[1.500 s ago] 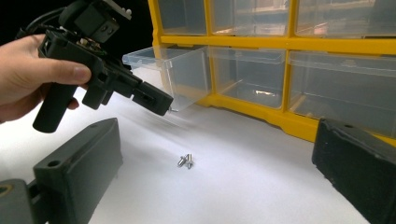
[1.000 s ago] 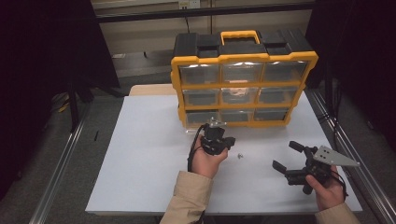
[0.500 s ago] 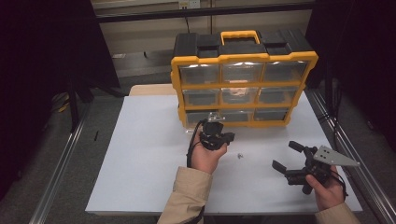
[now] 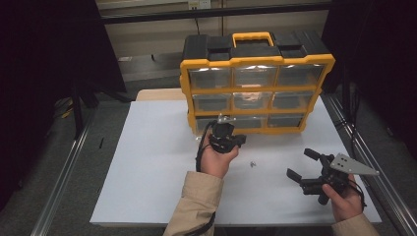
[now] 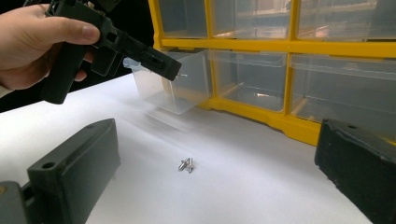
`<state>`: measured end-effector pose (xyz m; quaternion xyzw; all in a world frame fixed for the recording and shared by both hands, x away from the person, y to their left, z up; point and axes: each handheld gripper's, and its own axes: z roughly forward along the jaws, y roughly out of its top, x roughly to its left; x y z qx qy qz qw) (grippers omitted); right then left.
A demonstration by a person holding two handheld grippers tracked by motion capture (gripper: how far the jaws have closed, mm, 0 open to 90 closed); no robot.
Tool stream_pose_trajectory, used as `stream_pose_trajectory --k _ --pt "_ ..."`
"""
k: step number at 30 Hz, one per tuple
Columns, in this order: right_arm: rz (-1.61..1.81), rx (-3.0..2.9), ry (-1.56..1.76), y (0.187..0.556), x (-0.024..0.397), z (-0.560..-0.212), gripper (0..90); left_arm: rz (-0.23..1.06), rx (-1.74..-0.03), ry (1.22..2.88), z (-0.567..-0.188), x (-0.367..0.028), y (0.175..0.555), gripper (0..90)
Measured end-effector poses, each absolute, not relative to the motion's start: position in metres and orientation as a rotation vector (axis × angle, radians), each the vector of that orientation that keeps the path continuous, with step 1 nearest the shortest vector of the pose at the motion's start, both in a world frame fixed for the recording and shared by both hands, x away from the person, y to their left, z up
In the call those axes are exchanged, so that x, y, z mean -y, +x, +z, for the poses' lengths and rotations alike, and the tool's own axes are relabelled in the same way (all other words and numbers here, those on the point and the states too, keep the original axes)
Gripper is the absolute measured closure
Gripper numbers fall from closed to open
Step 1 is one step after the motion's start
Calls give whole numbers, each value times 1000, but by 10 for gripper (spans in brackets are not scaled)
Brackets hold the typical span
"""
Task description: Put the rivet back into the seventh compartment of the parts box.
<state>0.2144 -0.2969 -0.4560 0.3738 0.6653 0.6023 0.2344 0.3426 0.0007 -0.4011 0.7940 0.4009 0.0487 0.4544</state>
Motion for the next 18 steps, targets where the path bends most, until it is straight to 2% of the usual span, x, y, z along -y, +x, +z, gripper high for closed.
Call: stream_pose_trajectory --k 18 --pt "1654 -1826 1025 215 297 -456 0 170 -1024 1936 -390 -12 355 866"
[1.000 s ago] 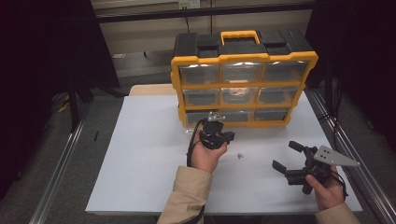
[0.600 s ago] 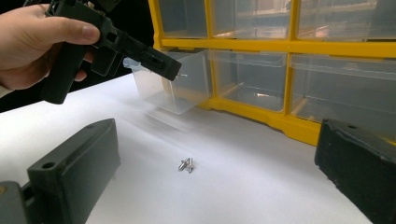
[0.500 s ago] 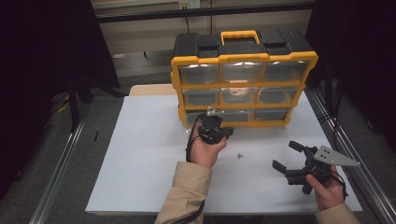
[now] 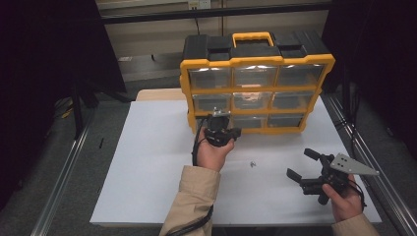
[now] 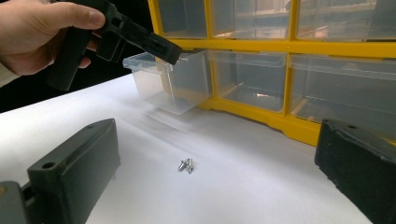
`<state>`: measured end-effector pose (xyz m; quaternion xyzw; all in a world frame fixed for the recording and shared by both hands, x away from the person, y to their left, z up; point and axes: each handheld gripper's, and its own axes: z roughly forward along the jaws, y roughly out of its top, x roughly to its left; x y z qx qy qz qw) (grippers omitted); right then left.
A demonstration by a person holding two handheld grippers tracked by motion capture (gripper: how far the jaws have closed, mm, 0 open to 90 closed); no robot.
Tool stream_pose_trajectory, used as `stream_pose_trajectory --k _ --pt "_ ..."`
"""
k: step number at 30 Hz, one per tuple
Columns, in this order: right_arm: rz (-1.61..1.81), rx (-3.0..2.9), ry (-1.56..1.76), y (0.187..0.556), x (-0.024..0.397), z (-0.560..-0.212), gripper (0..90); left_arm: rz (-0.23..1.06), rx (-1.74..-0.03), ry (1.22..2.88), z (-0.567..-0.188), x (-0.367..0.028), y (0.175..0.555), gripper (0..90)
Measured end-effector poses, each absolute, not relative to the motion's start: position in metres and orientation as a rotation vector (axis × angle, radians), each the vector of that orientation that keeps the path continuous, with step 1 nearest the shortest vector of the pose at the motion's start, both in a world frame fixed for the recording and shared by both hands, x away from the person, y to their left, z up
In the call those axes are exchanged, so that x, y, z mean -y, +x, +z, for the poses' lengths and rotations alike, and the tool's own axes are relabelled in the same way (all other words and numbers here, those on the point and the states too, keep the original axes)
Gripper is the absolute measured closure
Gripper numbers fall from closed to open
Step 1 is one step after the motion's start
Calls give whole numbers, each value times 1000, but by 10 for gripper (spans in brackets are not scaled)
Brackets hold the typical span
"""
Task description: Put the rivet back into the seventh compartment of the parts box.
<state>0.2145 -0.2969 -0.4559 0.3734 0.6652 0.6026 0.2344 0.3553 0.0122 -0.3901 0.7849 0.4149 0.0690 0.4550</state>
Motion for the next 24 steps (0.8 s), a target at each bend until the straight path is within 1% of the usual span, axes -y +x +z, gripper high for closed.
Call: stream_pose_trajectory --k 24 --pt "1663 -1823 1023 214 297 -456 0 276 -1105 1907 -389 -32 366 866"
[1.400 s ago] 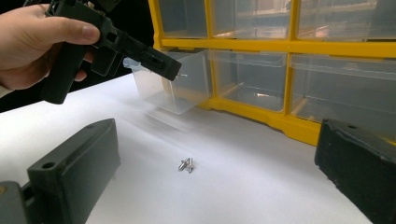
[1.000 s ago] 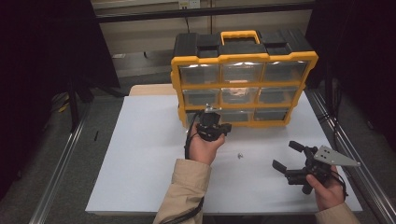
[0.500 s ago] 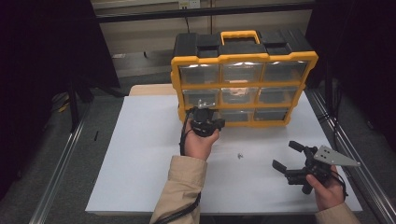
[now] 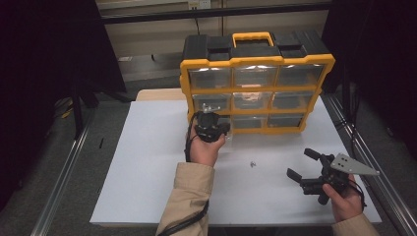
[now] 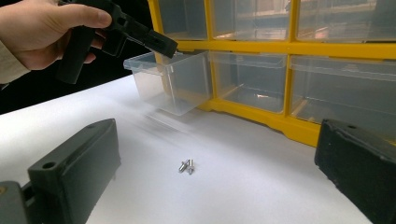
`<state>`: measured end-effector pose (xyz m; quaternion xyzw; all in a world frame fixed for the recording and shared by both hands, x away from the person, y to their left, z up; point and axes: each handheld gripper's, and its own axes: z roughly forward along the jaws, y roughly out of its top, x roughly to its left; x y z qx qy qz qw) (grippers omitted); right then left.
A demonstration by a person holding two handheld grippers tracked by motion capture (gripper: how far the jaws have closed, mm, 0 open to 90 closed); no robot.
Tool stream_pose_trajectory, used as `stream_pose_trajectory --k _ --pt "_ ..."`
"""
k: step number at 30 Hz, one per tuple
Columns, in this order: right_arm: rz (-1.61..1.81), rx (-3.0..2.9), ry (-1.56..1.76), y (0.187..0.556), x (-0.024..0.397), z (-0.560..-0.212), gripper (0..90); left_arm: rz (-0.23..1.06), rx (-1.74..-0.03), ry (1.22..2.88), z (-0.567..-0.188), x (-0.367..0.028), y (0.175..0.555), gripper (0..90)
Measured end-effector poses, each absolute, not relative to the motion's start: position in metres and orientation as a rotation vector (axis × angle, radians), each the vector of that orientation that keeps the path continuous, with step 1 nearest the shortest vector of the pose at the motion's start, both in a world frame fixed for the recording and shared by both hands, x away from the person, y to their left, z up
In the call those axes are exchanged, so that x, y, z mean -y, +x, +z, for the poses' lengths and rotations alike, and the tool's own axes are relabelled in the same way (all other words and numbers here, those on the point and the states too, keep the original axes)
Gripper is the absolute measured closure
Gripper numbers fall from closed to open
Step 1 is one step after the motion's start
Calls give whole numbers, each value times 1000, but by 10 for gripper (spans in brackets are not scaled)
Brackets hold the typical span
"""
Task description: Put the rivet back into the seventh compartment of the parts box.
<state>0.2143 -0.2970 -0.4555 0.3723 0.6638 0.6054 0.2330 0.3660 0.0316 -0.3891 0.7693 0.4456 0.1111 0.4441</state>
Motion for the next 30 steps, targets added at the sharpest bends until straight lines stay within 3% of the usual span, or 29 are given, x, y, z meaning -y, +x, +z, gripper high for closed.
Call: stream_pose_trajectory --k 22,25,30 --pt "1660 -1819 1028 214 298 -455 0 378 -1146 1908 -394 -40 370 860" --pt "1661 -1820 1021 214 297 -455 0 398 -1133 1905 -395 -40 371 790" --pt "1663 -1821 1021 214 297 -455 0 376 -1120 1907 -394 -39 369 776"
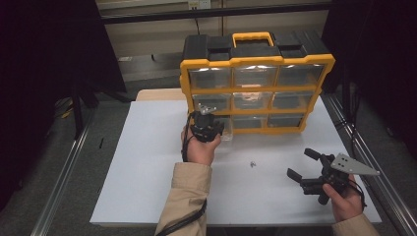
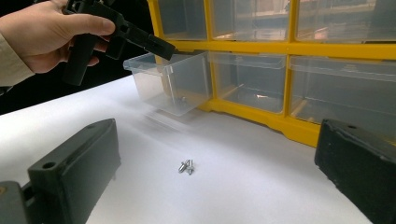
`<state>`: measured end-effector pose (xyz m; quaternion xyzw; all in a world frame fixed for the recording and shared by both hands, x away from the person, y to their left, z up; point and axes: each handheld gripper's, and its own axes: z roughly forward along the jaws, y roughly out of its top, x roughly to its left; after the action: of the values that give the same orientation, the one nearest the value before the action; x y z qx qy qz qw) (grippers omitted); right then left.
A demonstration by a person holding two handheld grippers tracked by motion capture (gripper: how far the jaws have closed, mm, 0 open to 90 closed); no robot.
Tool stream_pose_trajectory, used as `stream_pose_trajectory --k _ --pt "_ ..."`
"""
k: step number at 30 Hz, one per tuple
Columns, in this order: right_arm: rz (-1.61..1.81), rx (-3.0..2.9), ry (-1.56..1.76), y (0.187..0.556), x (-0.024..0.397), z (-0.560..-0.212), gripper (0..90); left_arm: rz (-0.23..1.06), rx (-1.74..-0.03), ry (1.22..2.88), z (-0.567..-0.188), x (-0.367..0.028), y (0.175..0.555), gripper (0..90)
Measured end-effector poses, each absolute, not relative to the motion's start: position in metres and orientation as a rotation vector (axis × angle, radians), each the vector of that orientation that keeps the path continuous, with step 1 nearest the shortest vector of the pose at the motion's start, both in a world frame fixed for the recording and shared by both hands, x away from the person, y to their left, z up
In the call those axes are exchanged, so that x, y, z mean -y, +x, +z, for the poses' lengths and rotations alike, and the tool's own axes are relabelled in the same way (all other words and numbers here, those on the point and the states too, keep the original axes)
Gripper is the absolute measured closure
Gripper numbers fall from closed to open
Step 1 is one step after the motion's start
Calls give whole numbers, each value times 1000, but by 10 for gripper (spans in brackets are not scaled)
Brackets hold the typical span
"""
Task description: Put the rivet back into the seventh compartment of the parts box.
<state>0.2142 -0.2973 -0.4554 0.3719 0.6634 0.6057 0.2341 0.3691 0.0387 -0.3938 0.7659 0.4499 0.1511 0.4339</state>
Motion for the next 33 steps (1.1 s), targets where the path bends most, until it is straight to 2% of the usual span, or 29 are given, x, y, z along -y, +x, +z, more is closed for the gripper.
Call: stream_pose_trajectory --k 12,33 --pt "1663 -1822 1020 214 297 -455 0 312 -1049 1912 -389 -32 361 719" --pt "1656 -1831 1018 214 297 -455 0 222 -910 1927 -385 -12 350 508"
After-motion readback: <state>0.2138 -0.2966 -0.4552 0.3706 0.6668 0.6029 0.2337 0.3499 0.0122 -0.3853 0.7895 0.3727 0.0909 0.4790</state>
